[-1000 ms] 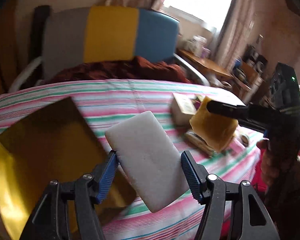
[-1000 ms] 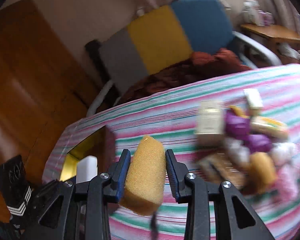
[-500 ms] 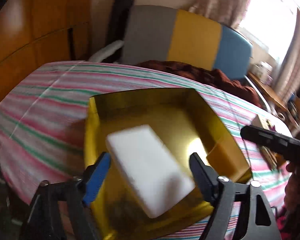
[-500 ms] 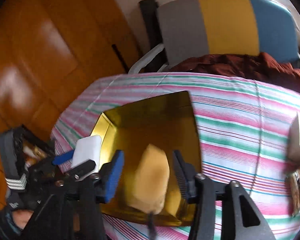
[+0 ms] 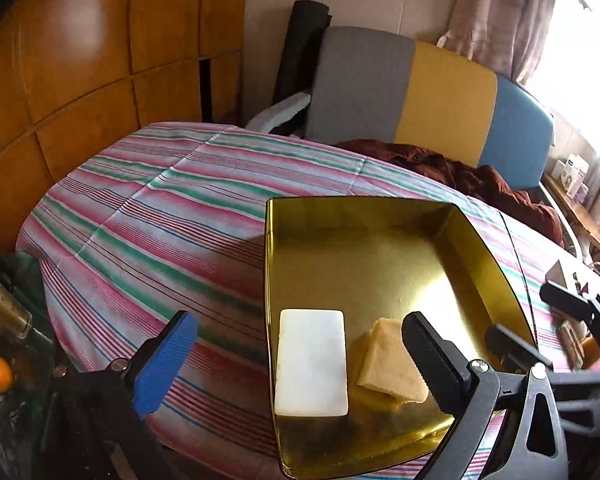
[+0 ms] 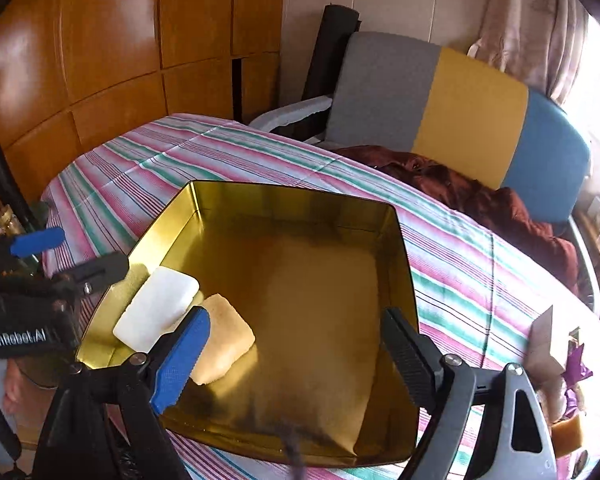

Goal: Organize objects
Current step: 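Place white foam block and yellow sponge into the gold tray, opening both grippers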

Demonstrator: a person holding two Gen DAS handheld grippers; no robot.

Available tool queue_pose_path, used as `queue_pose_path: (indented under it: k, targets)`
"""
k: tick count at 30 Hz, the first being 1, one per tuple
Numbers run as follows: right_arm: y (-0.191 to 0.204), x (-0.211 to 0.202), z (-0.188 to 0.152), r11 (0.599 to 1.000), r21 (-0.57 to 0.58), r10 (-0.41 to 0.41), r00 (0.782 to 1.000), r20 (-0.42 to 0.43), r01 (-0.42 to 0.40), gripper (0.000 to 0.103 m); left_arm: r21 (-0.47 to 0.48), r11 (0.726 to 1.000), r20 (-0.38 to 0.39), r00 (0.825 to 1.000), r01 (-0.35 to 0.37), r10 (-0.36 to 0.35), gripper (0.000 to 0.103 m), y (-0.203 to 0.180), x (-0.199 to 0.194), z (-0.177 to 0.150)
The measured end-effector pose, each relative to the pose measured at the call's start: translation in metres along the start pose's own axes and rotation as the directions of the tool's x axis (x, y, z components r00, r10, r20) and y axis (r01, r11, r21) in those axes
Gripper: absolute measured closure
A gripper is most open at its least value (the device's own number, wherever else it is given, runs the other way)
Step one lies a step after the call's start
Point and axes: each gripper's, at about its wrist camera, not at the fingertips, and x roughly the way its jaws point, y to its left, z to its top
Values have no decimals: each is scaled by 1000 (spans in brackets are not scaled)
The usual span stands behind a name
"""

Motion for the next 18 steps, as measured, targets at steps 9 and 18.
queue_pose_path:
  k: [9, 18]
  targets:
    - [-6, -13, -4, 998, 41, -58, 998, 14, 57, 14, 3, 1000, 0, 1000, 4, -4, 0, -4, -9, 1]
    - [-25, -23, -9, 991, 88, -100, 995, 22, 98, 14, 60, 998, 15, 1000, 25, -26, 0, -23, -16, 1]
